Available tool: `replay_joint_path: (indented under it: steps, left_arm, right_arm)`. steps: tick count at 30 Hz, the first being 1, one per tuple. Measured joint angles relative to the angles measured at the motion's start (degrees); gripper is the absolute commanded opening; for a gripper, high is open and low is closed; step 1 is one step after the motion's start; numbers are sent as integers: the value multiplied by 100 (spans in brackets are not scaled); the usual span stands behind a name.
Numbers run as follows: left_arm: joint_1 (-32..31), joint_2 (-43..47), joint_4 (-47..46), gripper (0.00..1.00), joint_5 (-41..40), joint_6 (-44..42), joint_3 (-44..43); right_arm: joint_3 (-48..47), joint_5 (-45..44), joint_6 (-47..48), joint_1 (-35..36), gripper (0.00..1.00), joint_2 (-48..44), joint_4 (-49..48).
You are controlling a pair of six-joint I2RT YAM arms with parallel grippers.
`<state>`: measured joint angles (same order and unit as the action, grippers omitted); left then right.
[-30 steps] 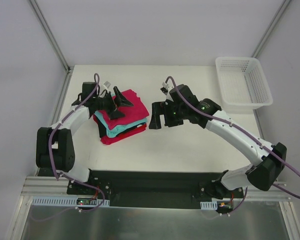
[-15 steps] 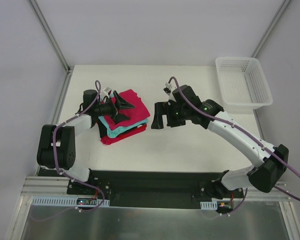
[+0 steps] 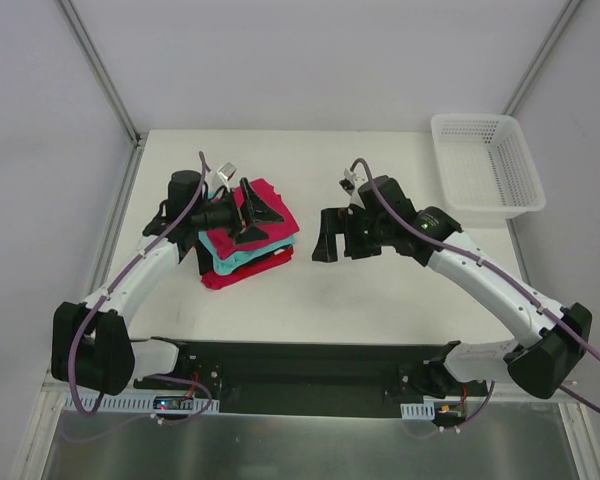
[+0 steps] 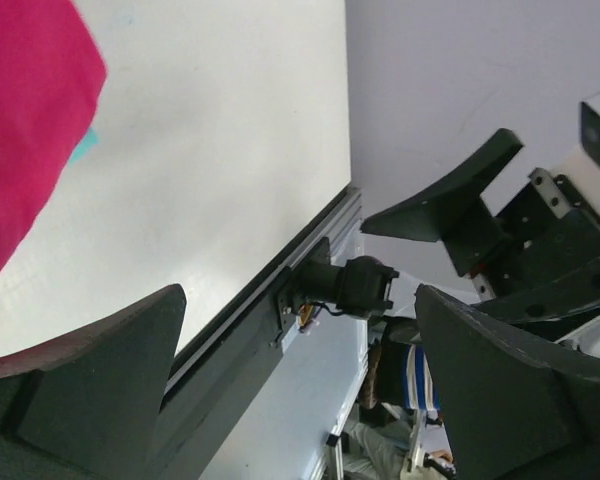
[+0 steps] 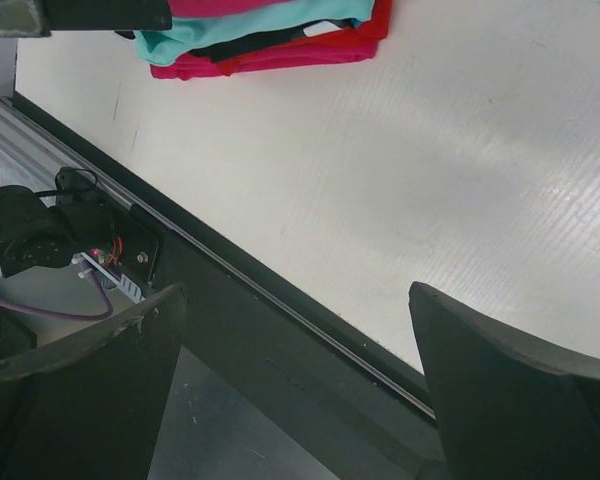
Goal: Fold and stack the t-shirts
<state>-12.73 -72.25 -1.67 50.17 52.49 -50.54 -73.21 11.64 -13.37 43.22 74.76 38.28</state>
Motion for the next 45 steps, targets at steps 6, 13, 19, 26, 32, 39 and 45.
replay_joint_path:
  steps: [6,13,19,26,32,39,45]
  left_arm:
    - [-157,-114,-79,99,-122,-74,960]
    - [-804,-125,938,99,-1110,-479,1014]
    - [-857,839,2221,99,-2704,-968,826]
    - [-859,1113,3143,99,-3711,-1213,590]
    - [-846,1497,4070,99,-4809,-1272,260]
    - [-485,1139,4577,99,-5702,-1115,-155]
    - [-33,678,4721,99,-5816,-874,-155]
  right_arm:
    - [350,-81,4,-105,96,-343,57]
    - [376,-289,61,-275,96,-1097,376]
    - [391,-369,61,-306,96,-1327,463]
    - [518,-343,57,-328,96,-1093,461]
    - [518,-286,57,-328,96,-1036,444]
    - [520,-232,57,-330,96,-1036,439]
    - [597,-393,46,-461,96,-1058,435]
